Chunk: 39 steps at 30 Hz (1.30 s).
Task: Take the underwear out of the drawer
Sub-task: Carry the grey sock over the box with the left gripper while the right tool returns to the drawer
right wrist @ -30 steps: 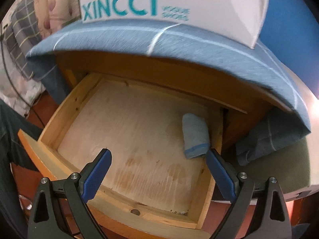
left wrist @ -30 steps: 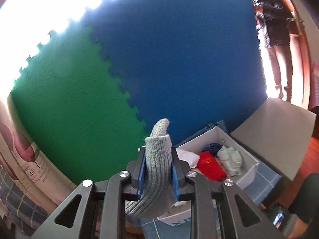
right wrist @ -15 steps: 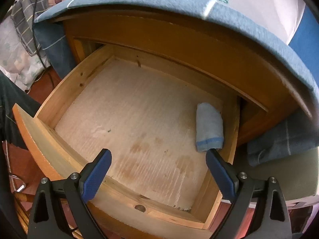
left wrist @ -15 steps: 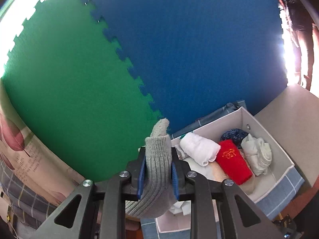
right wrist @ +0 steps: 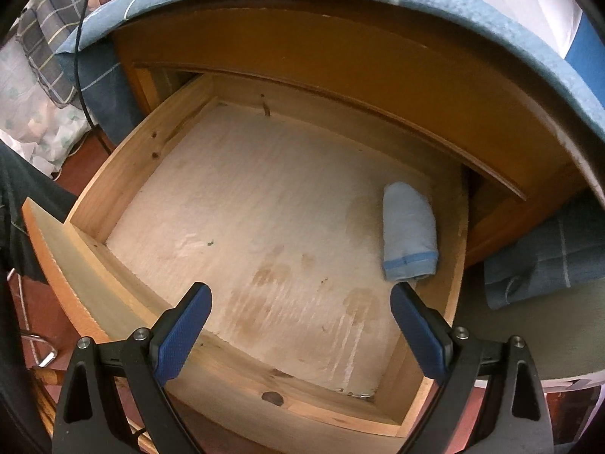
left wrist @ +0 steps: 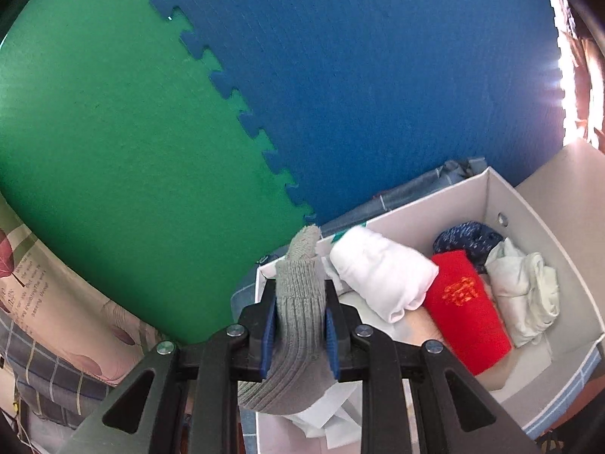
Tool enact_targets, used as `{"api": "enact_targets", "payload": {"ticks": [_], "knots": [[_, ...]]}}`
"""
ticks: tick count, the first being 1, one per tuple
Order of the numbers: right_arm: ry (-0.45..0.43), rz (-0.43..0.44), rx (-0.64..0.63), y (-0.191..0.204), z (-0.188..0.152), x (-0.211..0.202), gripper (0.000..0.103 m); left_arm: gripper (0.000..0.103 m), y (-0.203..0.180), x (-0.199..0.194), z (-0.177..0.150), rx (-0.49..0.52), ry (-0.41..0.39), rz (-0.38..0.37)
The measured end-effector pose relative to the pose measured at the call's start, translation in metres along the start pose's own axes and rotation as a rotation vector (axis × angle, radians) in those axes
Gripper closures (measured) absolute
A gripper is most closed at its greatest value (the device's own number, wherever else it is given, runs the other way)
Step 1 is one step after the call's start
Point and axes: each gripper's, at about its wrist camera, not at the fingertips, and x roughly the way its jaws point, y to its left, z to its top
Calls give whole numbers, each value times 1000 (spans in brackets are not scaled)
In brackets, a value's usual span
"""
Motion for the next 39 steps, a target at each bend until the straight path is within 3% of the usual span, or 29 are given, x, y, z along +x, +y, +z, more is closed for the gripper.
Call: {"api": "enact_targets", "payload": {"ticks": [6, 10, 12, 15, 19, 23, 39], "knots": [[-3, 27, 4, 2, 0, 0, 9, 81, -4, 11, -4, -14, 16, 14], [2, 42, 11, 2, 0, 2, 9, 81, -1, -1, -5, -62, -23, 18], [5, 47, 17, 1, 0, 3, 9, 81, 0, -9, -6, -87, -43, 56], [0, 53, 34, -1, 1, 2, 9, 81, 5, -20, -11, -156, -59, 118], [-9, 48, 36, -1, 2, -1, 9, 81, 19, -38, -23, -318, -75, 186], [-12, 45, 31, -1, 2, -3, 9, 81, 33, -45, -34, -439, -49, 190], [-13, 48, 46, -6, 3, -7, 9, 81, 35, -49, -36, -396, -44, 186]]}}
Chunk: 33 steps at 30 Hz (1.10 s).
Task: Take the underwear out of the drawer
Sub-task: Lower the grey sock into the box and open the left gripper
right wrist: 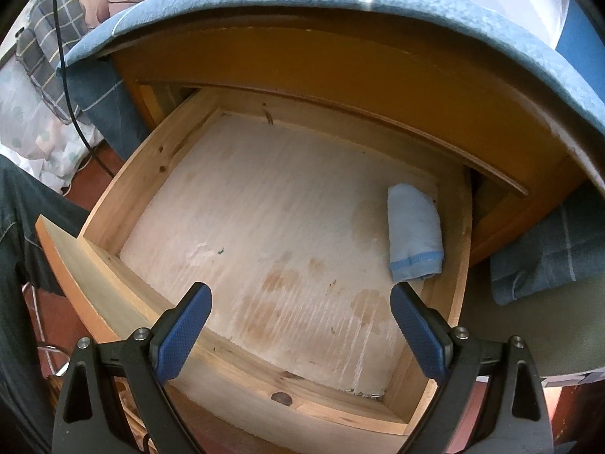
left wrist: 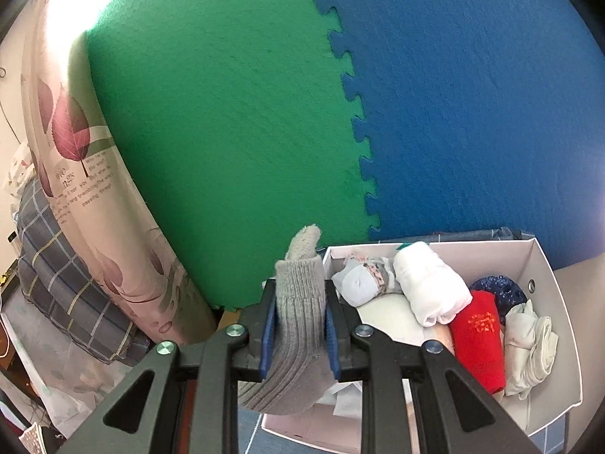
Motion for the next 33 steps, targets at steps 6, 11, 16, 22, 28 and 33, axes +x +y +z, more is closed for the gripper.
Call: {"api": "enact_targets", "payload": {"ticks": [6, 11, 16, 22, 28, 33], "knots": [[15, -1, -2, 2, 0, 3, 9, 81, -11, 13, -8, 20, 47, -19], [17, 1, 4, 1, 0, 3, 9, 81, -16, 29, -16, 22, 128, -67], [22, 2, 3, 2, -1, 5, 9, 81, -19, 38, -20, 45, 166, -84], [23, 7, -3, 4, -2, 6, 9, 81, -23, 47, -19, 51, 176, -74], [31, 14, 6, 4, -3, 8, 9, 81, -26, 56, -26, 58, 189, -64], [30, 14, 5, 4, -3, 8, 9, 80, -28, 63, -31, 58, 201, -65]]}}
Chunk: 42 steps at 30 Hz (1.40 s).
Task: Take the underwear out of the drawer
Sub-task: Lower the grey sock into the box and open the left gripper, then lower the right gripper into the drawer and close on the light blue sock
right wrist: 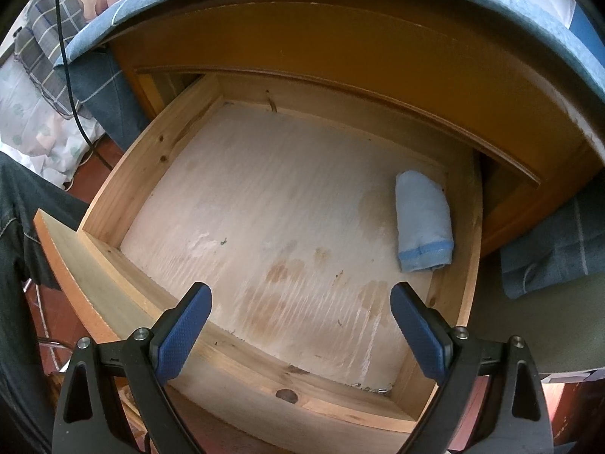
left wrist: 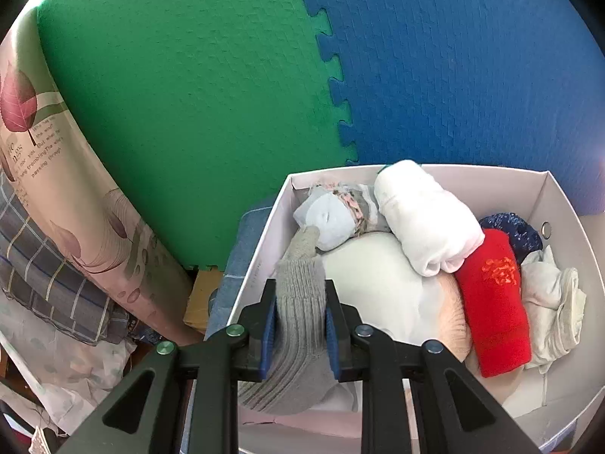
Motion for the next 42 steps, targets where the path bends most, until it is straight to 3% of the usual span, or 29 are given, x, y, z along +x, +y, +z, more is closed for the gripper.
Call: {"api": "enact_targets", "payload": {"ticks": [3, 4, 9, 14, 18, 21, 23, 24, 27, 29, 32, 34, 37, 40, 42], "knots": [[2, 0, 6, -2, 0, 0, 9, 73, -2, 5, -1, 14, 15, -17], [-1, -2, 10, -3, -1, -1, 9, 65, -2, 5, -2, 19, 9, -20], [7, -38, -8, -4, 1, 1, 9, 46, 8, -13, -10, 46, -64, -80], [44, -80, -117, 7, 13, 9, 9, 41, 50, -62, -26, -9, -291, -192], [70, -79, -198, 13, 25, 17, 9, 32, 85, -104, -50, -45, -480, -222], [114, -91, -260, 7, 34, 35, 9, 27, 107, -129, -79, -51, -568, -232], [130, -52, -288, 2, 42, 42, 9, 26, 114, -141, -106, -8, -602, -220], [111, -57, -351, 6, 45, 44, 9, 26, 114, -144, -118, 22, -608, -215], [70, -184, -558, 17, 46, 58, 7, 26, 113, -146, -149, 89, -614, -188], [60, -178, -685, 21, 35, 71, 6, 26, 111, -146, -173, 110, -595, -203], [123, -171, -773, 19, 14, 95, 7, 26, 106, -141, -197, 123, -557, -219], [132, -190, -770, 13, 10, 106, 7, 26, 98, -140, -209, 134, -537, -230], [164, -126, -672, -7, 18, 125, 7, 26, 87, -131, -216, 129, -483, -253], [173, -117, -682, -19, 21, 141, 9, 26, 83, -131, -219, 101, -464, -262], [166, -85, -666, -27, 26, 149, 18, 26, 84, -133, -221, 84, -461, -254]]}}
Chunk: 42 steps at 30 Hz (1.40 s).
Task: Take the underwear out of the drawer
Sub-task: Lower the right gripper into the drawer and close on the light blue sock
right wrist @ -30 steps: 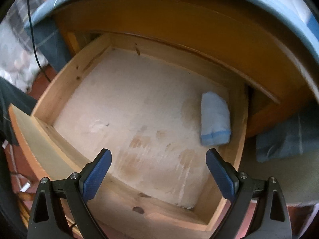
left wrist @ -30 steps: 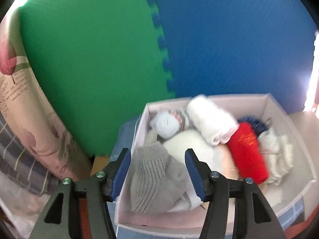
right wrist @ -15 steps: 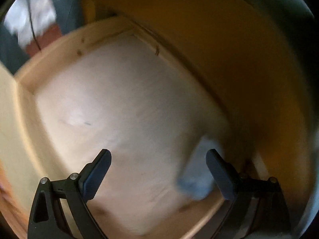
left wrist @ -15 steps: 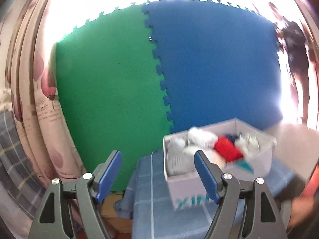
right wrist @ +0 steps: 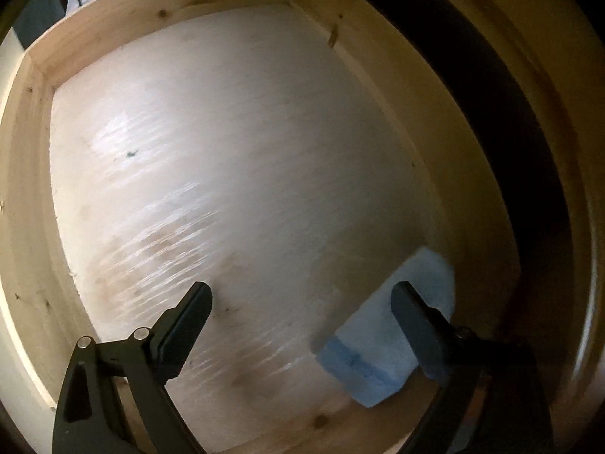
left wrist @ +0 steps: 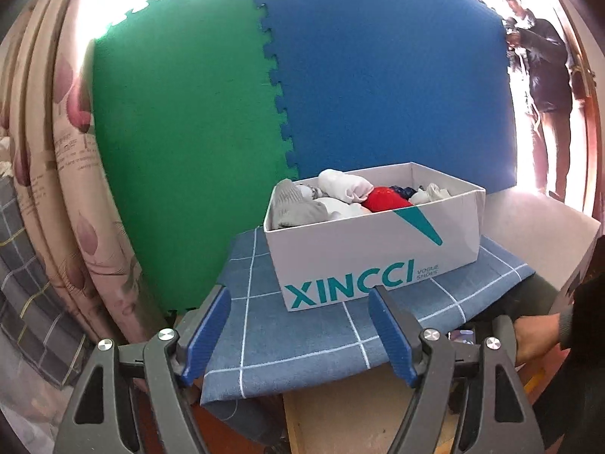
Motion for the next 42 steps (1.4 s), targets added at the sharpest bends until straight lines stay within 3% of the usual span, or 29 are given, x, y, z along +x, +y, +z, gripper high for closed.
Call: {"api": "enact_targets", "payload": {"ticks": [7, 9, 10, 11, 12, 13, 14, 16, 20, 21, 25, 28, 31, 32, 33, 34, 35, 38, 42], "knots": [[-35, 71, -11, -11, -4, 20, 53, 26, 17, -19, -6, -23, 13, 82], [1, -2, -34, 1, -4, 20, 56, 26, 24, -24, -8, -31, 12, 94], [10, -86, -98, 18, -5, 16, 53, 26, 27, -27, -10, -38, 9, 97], [-10, -179, -160, 30, -7, 9, 35, 26, 29, -27, -12, -40, 11, 98], [-50, -242, -192, 39, -9, 0, 4, 26, 30, -25, -14, -41, 22, 101], [-96, -294, -203, 44, -11, -8, 2, 26, 31, -22, -16, -47, 40, 100], [-115, -323, -187, 46, -13, -12, 1, 26, 31, -20, -18, -52, 47, 97], [-73, -334, -132, 39, -17, -3, 1, 26, 29, -16, -20, -54, 54, 91], [-9, -288, -70, 13, -24, 30, 2, 26, 22, -15, -23, -45, 56, 75], [-15, -317, -65, 8, -23, 34, 2, 26, 21, -16, -24, -36, 59, 76], [3, -300, -170, 13, -39, 34, 4, 26, 15, -21, -30, -3, 61, 79], [19, -395, -234, 16, -53, 52, 2, 26, 15, -16, -35, -15, 90, 78], [-32, -400, -216, 16, -47, 57, 3, 26, 16, -15, -36, -35, 98, 78], [-44, -400, -216, 16, -47, 59, 6, 26, 15, -15, -36, -34, 99, 77], [-41, -397, -214, 12, -50, 60, 64, 26, 14, -17, -35, -27, 94, 77], [-4, -355, -187, 8, -48, 65, 81, 26, 14, -19, -35, -18, 87, 80], [14, -381, -157, 2, -49, 71, 79, 26, 13, -21, -34, -12, 84, 83], [14, -345, -112, -1, -52, 63, 82, 26, 15, -27, -35, -6, 77, 91], [-28, -320, -165, -4, -45, 49, 88, 26, 18, -31, -39, -17, 75, 94]]}}
